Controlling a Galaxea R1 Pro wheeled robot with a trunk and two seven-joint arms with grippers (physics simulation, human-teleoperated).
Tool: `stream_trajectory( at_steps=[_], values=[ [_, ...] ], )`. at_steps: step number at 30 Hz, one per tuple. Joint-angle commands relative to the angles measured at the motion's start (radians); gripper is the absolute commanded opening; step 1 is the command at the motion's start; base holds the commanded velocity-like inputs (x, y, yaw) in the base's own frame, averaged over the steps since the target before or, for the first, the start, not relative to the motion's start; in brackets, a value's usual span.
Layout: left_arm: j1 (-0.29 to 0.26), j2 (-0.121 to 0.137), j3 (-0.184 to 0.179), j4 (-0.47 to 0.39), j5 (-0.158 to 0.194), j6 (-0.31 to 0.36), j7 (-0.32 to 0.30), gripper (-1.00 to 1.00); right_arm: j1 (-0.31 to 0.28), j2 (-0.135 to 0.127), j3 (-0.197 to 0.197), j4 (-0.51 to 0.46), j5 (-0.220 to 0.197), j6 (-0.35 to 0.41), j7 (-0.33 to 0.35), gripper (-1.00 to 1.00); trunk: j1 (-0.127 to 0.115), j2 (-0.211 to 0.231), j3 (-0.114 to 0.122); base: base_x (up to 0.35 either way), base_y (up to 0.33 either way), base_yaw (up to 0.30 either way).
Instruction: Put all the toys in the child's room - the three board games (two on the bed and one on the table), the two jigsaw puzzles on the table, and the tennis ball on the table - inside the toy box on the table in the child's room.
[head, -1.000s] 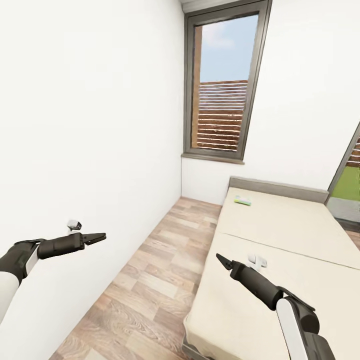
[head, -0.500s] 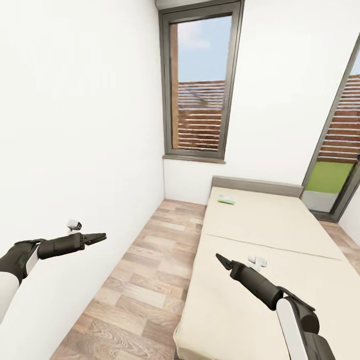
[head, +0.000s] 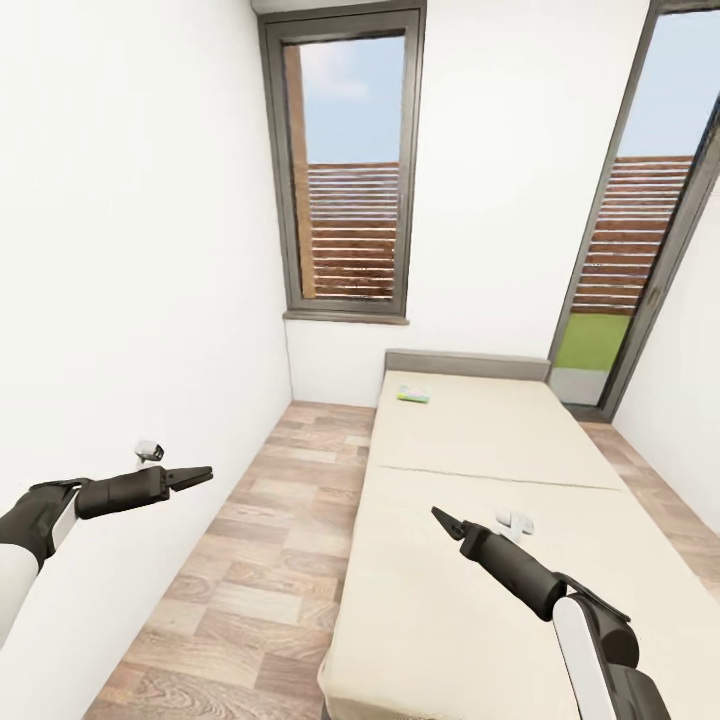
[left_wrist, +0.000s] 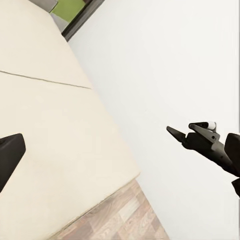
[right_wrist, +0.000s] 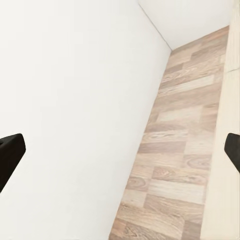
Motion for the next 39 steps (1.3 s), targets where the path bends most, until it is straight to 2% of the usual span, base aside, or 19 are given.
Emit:
stream_trajectory(
  at_steps=[1,19,39],
  values=[
    [-0.001,0.0,0.001,0.0,-0.001,0.011,-0.004,1.0,-0.001,0.001,-0.002,0.0,-0.003,0.008,0.003,1.0,0.001,-0.002,-0.002,0.0,0.0,-0.281],
    [0.0,0.0,0.001,0.0,-0.001,0.011,-0.004,1.0,-0.001,0.001,-0.003,0.0,-0.004,0.008,0.003,1.0,0.001,-0.002,-0.002,0.0,0.032,-0.281],
    [0.0,0.0,0.001,0.0,-0.001,0.012,-0.004,1.0,-0.001,0.001,-0.003,0.0,-0.004,0.008,0.003,1.0,0.001,-0.002,-0.002,0.017,0.259,-0.281]
  ],
)
